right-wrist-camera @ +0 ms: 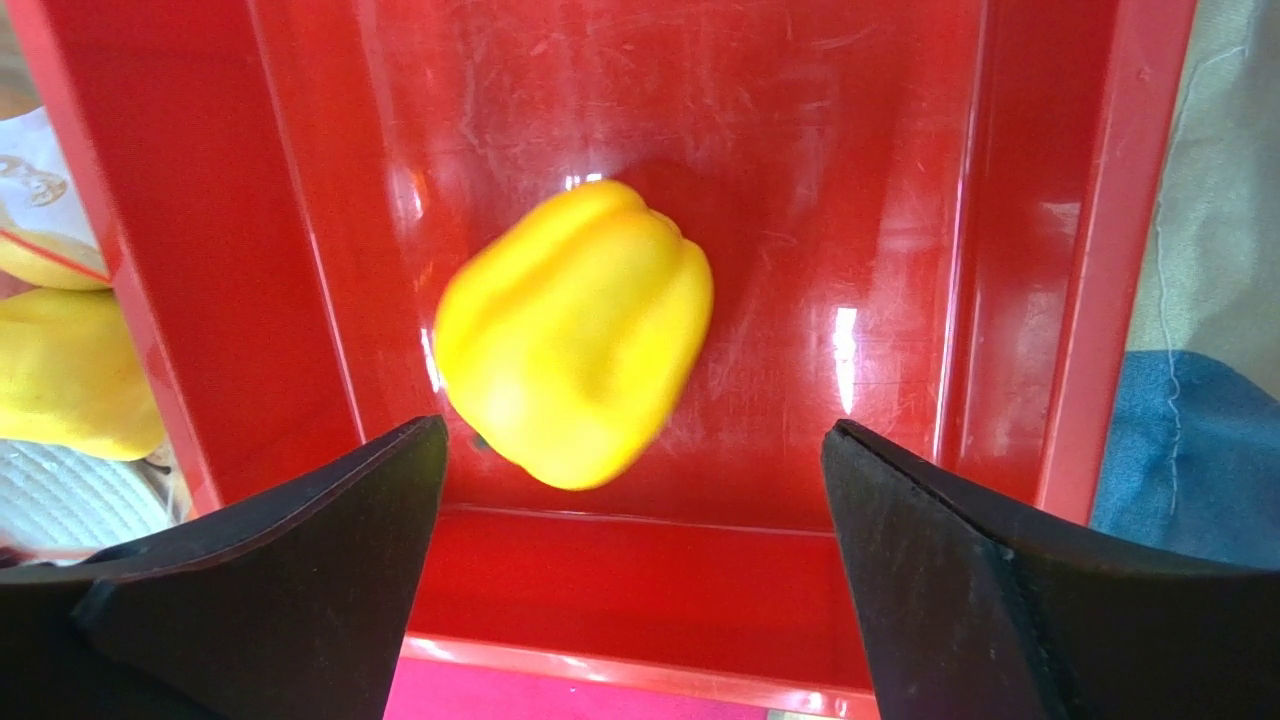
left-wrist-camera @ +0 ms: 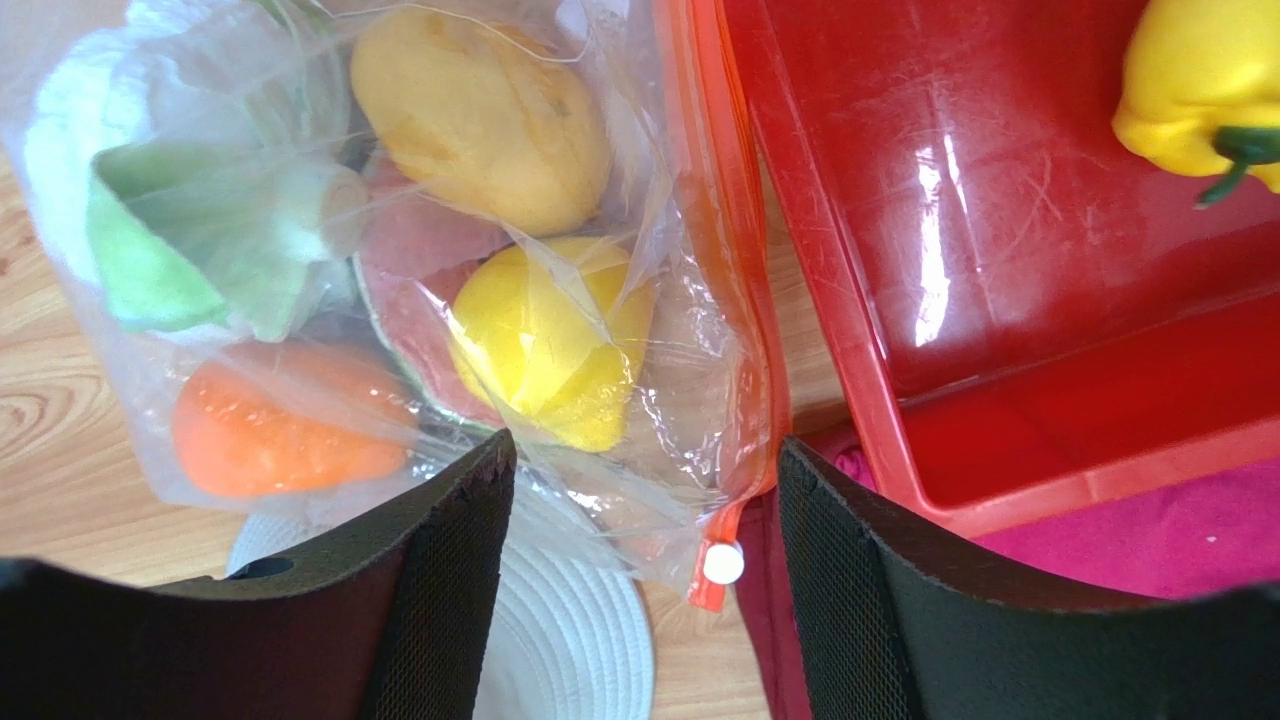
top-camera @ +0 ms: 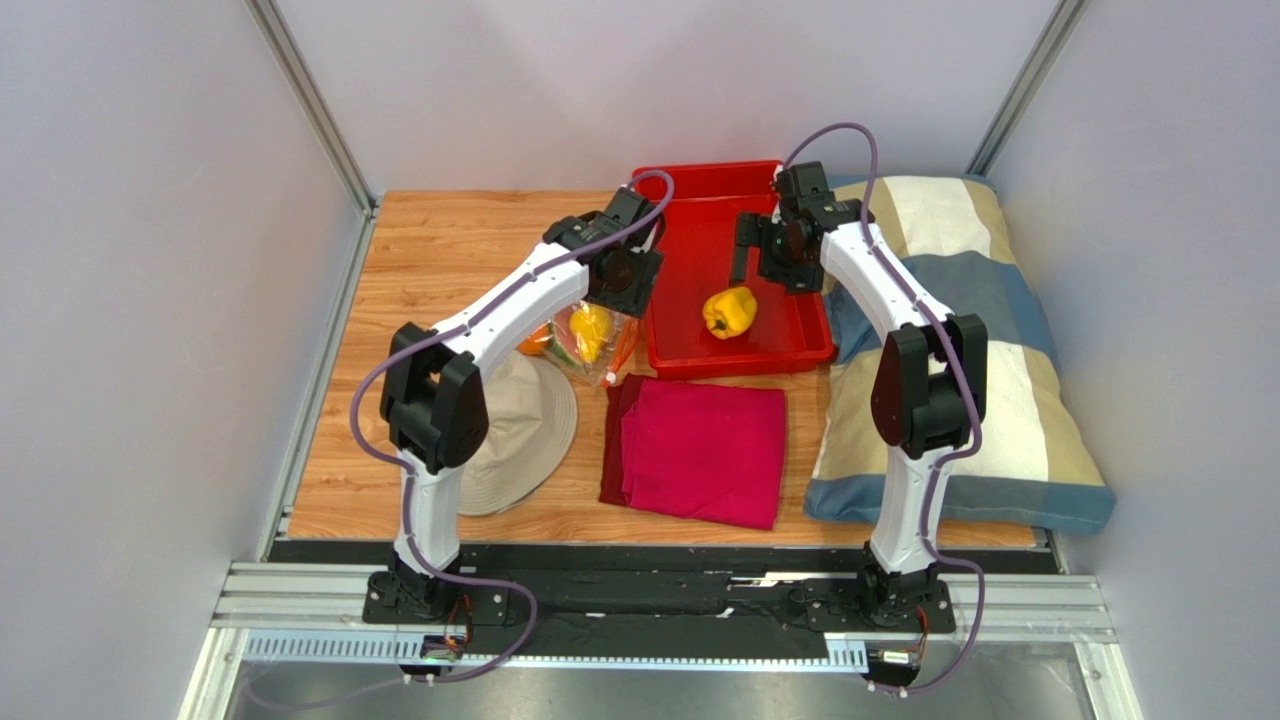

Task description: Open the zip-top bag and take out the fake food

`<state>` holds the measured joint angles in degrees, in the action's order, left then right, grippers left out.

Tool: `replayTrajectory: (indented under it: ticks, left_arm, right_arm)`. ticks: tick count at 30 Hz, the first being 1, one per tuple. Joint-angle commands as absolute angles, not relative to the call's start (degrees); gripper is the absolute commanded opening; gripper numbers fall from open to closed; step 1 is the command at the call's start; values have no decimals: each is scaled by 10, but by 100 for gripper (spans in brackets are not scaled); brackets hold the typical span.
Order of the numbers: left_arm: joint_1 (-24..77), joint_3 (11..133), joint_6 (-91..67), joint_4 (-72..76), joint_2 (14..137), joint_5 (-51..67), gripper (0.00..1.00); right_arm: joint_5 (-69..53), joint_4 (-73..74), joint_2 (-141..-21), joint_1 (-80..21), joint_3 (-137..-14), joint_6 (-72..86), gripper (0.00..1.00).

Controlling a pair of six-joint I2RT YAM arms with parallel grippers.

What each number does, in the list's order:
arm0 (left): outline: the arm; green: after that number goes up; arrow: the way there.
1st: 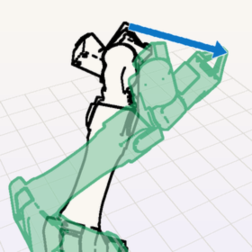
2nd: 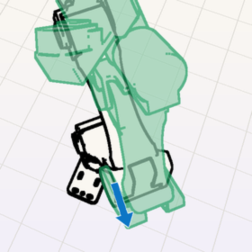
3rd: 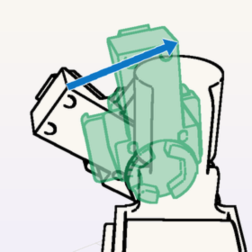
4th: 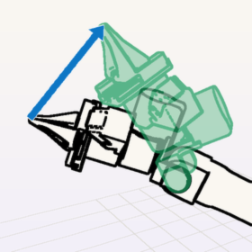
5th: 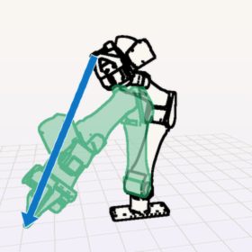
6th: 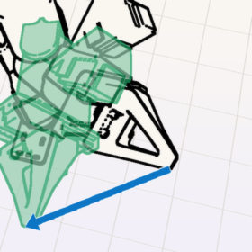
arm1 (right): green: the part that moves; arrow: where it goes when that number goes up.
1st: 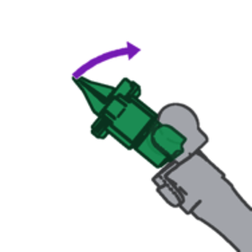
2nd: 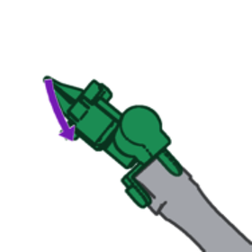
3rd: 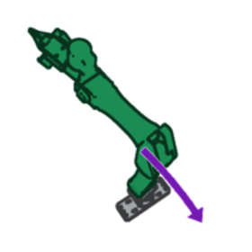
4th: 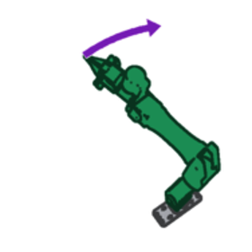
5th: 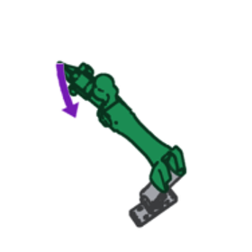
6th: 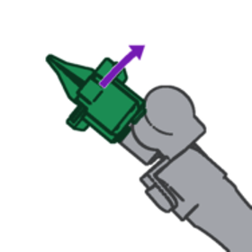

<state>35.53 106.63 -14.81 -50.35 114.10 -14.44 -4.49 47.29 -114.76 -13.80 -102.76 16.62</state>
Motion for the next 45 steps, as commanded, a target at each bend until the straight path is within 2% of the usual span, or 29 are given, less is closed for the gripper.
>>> replayTrajectory:
  ticks: [1,8,9,10,11,13,14,17,18,19,20,25,29,34,38,41,43,45]
  left_arm:
    - [359,1100,-136,-501,1167,-134,74]
    - [359,1099,-132,-504,1179,-127,80]
    - [359,1098,-131,-503,1186,-128,76]
    - [359,1098,-128,-504,1187,-136,71]
    - [358,1097,-124,-507,1188,-139,57]
    - [357,1096,-121,-507,1185,-144,43]
    - [356,1095,-120,-507,1180,-144,29]
    - [345,1089,-128,-507,1160,-141,0]
    - [339,1088,-131,-505,1149,-135,0]
    - [335,1085,-134,-503,1142,-114,0]
    - [331,1078,-138,-495,1135,-105,0]
    - [315,1071,-144,-487,1099,-64,0]
    - [301,1059,-151,-486,1077,-47,0]
    - [290,1046,-149,-476,1056,-24,0]
    - [287,1039,-159,-462,1048,-4,0]
    - [287,1039,-164,-461,1050,9,0]
    - [287,1038,-169,-461,1050,16,0]
    - [287,1039,-170,-460,1050,24,0]
  right_arm:
    - [-42,458,-1110,-150,-1049,156,100]
    - [-73,432,-1101,-180,-1058,175,100]
    - [-78,432,-1104,-182,-1060,176,100]
    - [-86,429,-1106,-187,-1060,178,100]
    - [-95,429,-1107,-189,-1061,180,100]
    - [-131,427,-1112,-196,-1059,188,100]
    - [-152,420,-1113,-197,-1044,196,100]
    - [-226,379,-1117,-204,-1004,254,94]
    - [-255,337,-1116,-207,-993,286,91]
    - [-271,318,-1121,-212,-983,304,80]
    - [-285,301,-1125,-215,-977,323,76]
    - [-322,228,-1159,-260,-989,356,64]
    - [-341,189,-1199,-286,-1005,398,64]
    - [-333,186,-1235,-317,-1036,391,79]
    - [-331,186,-1256,-325,-1054,395,79]
    - [-323,181,-1263,-328,-1061,392,76]
    - [-326,178,-1270,-327,-1070,395,67]
    - [-326,170,-1273,-327,-1073,399,65]
